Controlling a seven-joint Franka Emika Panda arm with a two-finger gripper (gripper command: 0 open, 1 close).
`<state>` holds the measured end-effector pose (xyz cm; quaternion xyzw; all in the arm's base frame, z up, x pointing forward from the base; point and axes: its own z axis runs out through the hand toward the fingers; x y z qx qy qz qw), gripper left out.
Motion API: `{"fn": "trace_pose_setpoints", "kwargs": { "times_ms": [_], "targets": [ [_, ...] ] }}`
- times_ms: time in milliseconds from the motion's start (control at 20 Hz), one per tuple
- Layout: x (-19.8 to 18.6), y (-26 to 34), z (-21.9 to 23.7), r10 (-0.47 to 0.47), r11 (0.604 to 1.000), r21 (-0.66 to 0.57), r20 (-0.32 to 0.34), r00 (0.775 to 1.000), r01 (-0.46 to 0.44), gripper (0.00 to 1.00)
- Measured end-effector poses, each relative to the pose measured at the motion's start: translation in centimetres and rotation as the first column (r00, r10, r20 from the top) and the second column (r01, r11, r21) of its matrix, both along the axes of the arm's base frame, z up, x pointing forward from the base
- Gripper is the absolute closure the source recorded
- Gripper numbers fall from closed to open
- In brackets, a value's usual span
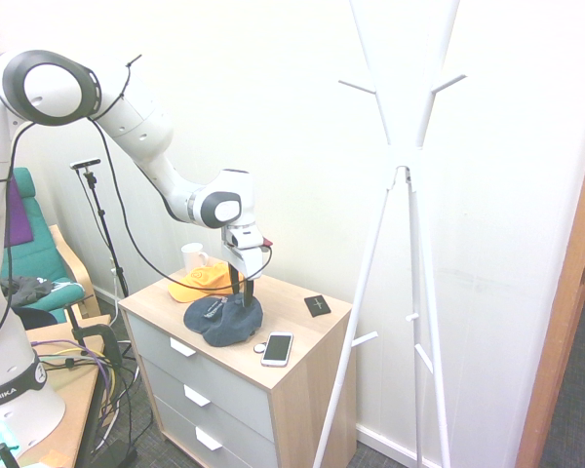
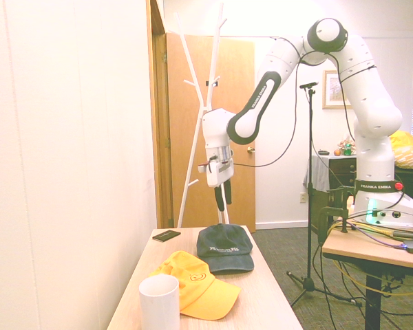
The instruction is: Hang the cap
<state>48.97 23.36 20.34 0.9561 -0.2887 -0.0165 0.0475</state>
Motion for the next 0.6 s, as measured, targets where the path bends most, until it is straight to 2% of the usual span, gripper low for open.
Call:
{"fn": "trace_pose_setpoints", "kwargs": {
  "times_ms": [250,300,600],
  "targets": [
    [-1.2,3.1,-3.0,0.046,0.999,-0.014,-0.034,0.998,-0.046,0.00],
    [-1.6,3.6,-3.4,0.056,0.998,-0.018,-0.037,0.998,-0.057,1.00],
    [-1.7,4.1,-4.4,0.099,0.995,-0.027,-0.010,0.995,-0.099,1.00]
  ]
}}
